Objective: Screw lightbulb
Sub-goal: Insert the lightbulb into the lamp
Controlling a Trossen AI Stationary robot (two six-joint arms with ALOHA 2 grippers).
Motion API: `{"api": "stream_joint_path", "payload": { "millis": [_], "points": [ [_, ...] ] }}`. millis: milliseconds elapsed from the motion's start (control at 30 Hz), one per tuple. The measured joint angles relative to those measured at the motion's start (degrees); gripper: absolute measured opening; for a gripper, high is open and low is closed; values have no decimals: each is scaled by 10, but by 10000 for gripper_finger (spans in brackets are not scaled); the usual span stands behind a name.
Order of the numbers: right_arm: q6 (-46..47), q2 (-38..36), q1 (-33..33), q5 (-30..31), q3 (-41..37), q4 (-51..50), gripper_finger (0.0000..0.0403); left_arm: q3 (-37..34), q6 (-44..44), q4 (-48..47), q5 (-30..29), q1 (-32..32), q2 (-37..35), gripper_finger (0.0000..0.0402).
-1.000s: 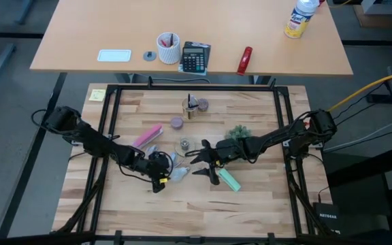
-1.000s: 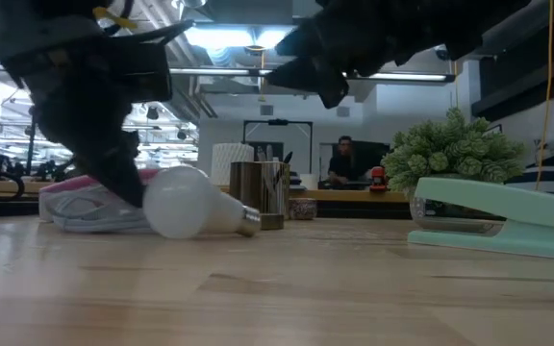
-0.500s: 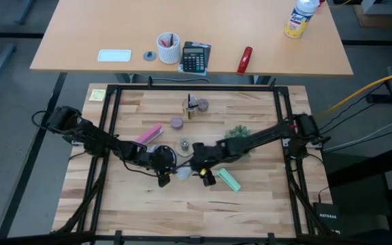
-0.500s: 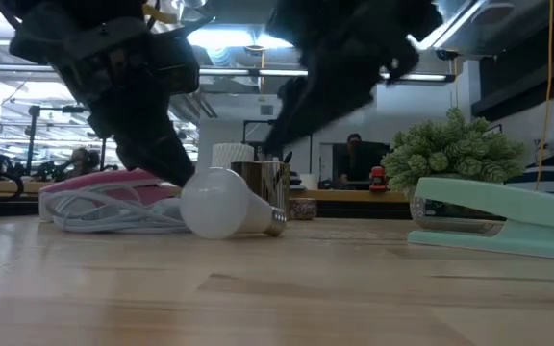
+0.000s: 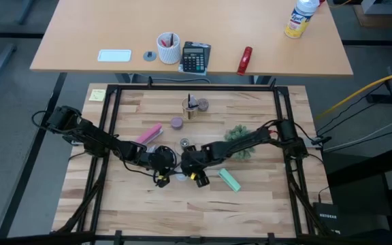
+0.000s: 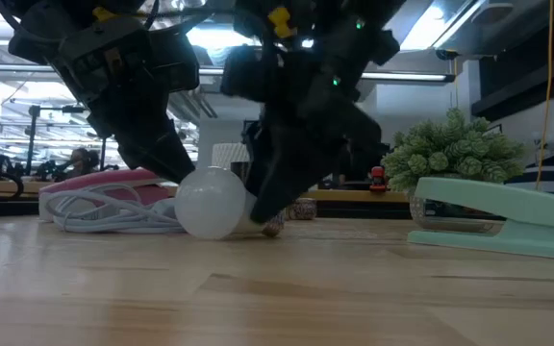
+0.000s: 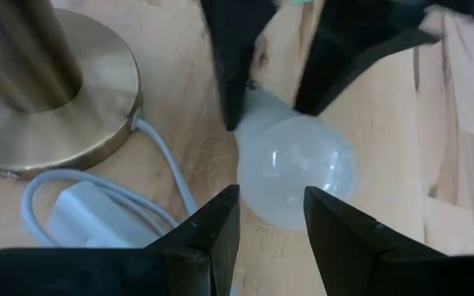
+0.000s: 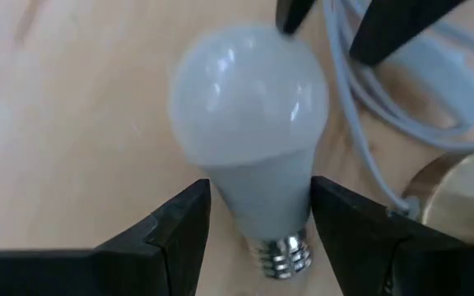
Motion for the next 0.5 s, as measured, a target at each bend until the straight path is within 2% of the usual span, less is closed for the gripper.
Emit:
{"api": "stream_joint_path", "payload": {
  "millis": [233, 500],
  "points": [
    [0, 18, 0, -14, 1, 5, 208, 0, -5, -1, 0, 0, 0, 127],
    [14, 15, 1, -13, 8, 3, 141, 0, -28, -3, 3, 0, -2, 127]
  ]
}}
